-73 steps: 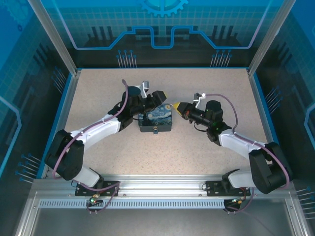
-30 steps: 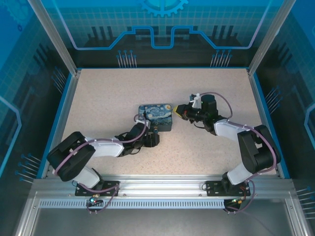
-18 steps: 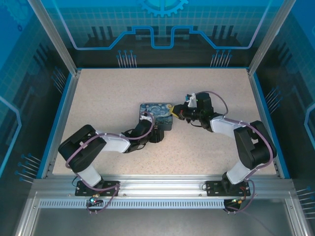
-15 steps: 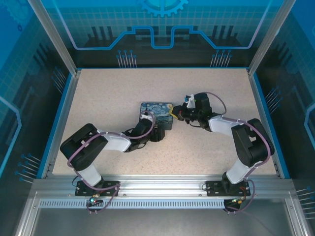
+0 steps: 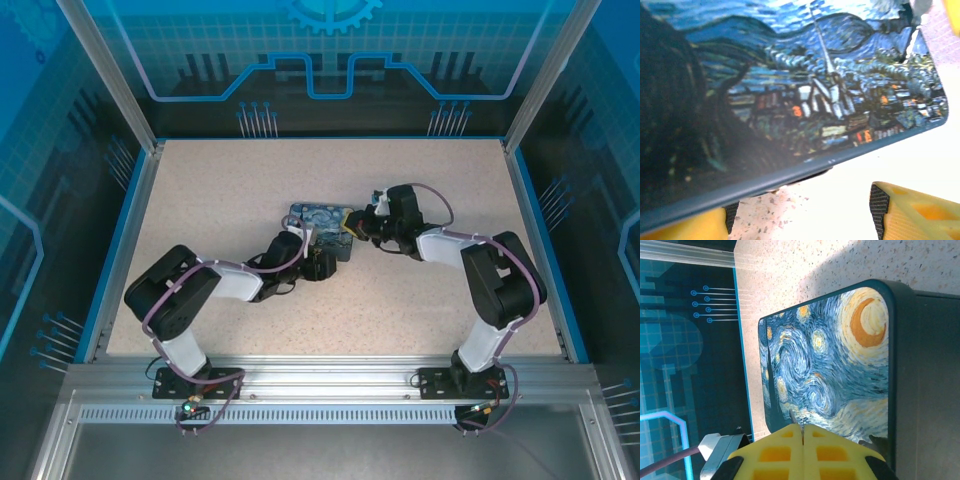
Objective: Unlock the padlock with the key
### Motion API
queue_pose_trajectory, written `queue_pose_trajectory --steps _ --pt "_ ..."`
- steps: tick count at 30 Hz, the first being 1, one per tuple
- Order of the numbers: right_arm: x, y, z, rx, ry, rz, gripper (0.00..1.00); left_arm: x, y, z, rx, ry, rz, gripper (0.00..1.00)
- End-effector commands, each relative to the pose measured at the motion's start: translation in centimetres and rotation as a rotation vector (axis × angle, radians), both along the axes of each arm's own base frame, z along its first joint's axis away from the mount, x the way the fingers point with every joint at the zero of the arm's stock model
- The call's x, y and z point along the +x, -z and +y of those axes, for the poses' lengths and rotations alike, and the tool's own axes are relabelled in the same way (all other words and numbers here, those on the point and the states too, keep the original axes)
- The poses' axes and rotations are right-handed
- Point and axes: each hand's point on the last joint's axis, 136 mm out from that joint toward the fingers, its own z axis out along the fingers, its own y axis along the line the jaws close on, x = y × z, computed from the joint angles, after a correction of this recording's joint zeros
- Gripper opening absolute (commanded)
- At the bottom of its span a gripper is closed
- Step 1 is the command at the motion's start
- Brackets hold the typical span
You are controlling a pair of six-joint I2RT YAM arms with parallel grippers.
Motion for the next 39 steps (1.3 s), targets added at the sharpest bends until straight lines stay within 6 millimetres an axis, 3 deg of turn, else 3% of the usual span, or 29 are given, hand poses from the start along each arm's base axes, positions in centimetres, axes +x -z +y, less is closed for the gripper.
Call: queue_pose_trajectory --steps 1,14,18,25,39 --pt "0.1 0.3 0.7 -0.032 -0.009 -0.004 0.0 -0.5 -0.4 -0.9 -0.067 0.044 0.0 0.71" --pt "-0.2 0.3 1.8 -0.048 -0.02 -0.003 0.0 0.6 3.3 1.8 0.106 -0.055 -0.016 0.71" --pt "-0.3 0.3 1.9 -0.053 -0.024 -0.001 0.0 0.6 2.5 0.5 0.04 -0.017 -0.014 0.7" --pt "-0.4 0.6 1.7 -0.071 -0.025 0.007 0.0 0.2 -2.5 -2.2 -0.17 0.051 -0.03 0.68" --pt "-0.7 1.2 1.6 -0.073 -0.023 0.016 0.0 1.0 -0.1 -1.1 -0.304 -0.057 0.052 0.66"
